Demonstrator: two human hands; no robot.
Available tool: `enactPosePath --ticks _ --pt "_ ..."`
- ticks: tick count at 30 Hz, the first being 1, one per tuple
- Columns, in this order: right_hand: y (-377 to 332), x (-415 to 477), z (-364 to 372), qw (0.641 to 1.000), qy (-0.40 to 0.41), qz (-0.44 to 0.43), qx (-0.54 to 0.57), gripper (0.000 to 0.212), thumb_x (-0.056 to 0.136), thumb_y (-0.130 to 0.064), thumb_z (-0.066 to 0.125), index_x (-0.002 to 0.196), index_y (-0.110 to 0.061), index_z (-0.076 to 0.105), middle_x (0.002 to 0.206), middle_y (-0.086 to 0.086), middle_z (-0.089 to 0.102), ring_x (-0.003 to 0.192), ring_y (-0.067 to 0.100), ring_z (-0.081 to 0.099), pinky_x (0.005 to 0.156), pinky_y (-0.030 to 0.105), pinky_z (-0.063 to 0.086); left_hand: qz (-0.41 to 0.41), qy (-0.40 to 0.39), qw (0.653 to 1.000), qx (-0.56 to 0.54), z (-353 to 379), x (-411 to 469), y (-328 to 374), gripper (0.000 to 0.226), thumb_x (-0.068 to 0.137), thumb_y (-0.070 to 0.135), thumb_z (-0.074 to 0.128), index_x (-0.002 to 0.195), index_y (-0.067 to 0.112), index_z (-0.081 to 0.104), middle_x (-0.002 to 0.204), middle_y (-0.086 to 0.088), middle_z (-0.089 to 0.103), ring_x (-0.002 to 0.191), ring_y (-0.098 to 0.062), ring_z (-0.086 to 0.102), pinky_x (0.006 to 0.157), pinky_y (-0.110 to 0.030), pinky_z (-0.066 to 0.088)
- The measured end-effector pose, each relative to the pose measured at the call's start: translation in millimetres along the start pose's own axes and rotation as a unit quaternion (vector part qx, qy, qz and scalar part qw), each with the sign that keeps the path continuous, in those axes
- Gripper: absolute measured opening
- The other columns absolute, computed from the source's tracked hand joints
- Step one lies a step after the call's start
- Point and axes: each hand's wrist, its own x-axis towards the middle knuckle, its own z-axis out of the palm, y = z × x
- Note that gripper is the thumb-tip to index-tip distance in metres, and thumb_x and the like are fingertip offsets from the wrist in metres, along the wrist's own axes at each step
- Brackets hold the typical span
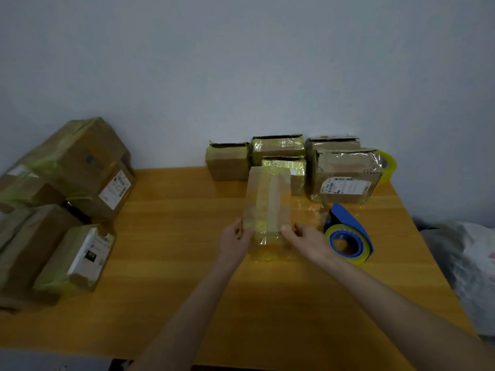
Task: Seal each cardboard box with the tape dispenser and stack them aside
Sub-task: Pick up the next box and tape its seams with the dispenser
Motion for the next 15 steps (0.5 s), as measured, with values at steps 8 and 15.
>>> enactPosePath --ticks 8,15 --pt "4.3 3.5 4.1 0.998 0.050 -0.036 0.033 0.058 0.096 -0.029 0.057 0.147 -0.010 0.035 0.070 -0.004 0.067 0.051 -0.005 0.059 0.048 0.006 0.041 -0.015 0.021 1.000 -0.010 -8.5 9.1 -7.6 0.029 0.091 0.016 0.064 0.118 0.006 0.063 0.071 -0.008 0.065 0.063 -0.013 0.063 0.067 -0.029 0.057" --pt "6.4 7.8 8.8 0.994 0.086 -0.033 -0.066 0.058 0.089 -0.032 0.067 0.140 -0.012 0.044 0.074 -0.004 0.069 0.064 0.004 0.065 0.057 0.016 0.049 0.072 0.012 0.995 0.067 -8.1 12.8 -21.7 0.016 0.086 0.020 0.070 0.096 0.020 0.057 0.066 0.007 0.052 0.059 -0.003 0.052 0.055 -0.018 0.045"
